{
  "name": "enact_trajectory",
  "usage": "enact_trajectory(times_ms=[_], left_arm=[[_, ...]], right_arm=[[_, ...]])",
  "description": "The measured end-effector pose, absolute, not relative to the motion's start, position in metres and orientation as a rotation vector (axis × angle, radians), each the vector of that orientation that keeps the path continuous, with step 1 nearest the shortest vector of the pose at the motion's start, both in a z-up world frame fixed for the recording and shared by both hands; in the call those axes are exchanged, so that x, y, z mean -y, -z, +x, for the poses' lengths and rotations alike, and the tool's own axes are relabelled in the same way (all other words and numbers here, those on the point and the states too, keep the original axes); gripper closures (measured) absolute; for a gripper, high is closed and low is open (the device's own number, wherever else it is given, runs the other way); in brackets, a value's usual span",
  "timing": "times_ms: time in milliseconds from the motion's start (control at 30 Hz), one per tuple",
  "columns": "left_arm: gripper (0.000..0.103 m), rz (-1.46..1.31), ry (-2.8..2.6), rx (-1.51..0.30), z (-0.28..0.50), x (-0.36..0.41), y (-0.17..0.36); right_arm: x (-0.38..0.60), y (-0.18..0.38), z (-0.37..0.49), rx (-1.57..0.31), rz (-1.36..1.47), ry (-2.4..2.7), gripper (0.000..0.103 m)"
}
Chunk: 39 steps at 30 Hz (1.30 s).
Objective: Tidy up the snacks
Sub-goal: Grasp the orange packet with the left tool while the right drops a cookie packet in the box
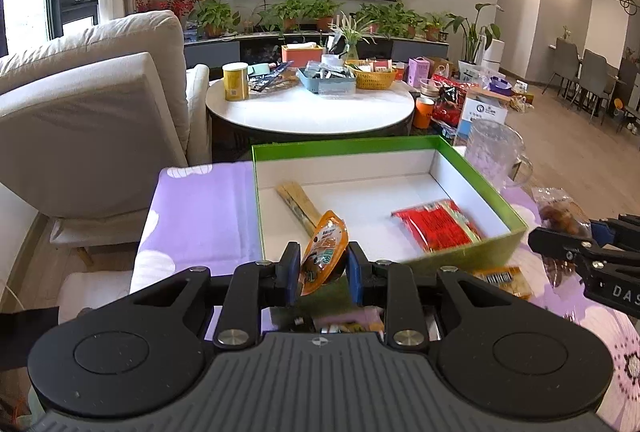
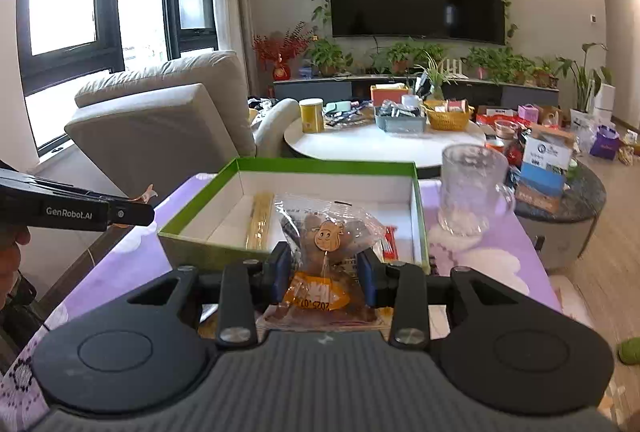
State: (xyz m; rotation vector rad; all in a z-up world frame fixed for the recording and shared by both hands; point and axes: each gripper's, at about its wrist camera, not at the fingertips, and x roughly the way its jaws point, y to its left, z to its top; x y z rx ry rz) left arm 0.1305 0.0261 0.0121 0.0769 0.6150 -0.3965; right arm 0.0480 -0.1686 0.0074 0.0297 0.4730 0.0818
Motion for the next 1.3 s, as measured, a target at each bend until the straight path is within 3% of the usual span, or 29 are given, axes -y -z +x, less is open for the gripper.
enact_trajectory(times_ms=[367, 833, 867, 933, 967, 1100, 1300], left_arm=[[0.080, 0.078, 0.405, -0.631, 0.170, -0.008, -0.010], [0.080, 0.023, 0.416, -0.721, 0.214, -0.007, 0.014], [0.079, 0.019, 0.420, -0.726, 0.215, -0.007, 0.015], [0.068, 0.035, 0.412, -0.724, 0.216, -0.005, 0.017], [0.067, 0.045, 0.403, -0.719, 0.216, -0.004, 0.018], [0.065, 0.070, 0.388, -0.719, 0.214, -0.005, 0.020], [0.065, 0.076, 0.365, -0.727, 0.206, -0.013, 0.020]], right_arm=[[0.182, -0.021, 0.096, -0.434, 0.083, -0.031, 0.064], [0.181, 0.002, 0.141, -0.503, 0.131, -0.007, 0.064], [0.182, 0.005, 0.143, -0.510, 0.138, -0.002, 0.063], [0.185, 0.007, 0.147, -0.515, 0.159, 0.008, 0.063], [0.186, 0.008, 0.148, -0.517, 0.170, 0.016, 0.061], [0.185, 0.011, 0.152, -0.548, 0.188, 0.019, 0.029], [0.186, 0.010, 0.144, -0.536, 0.196, 0.022, 0.028]])
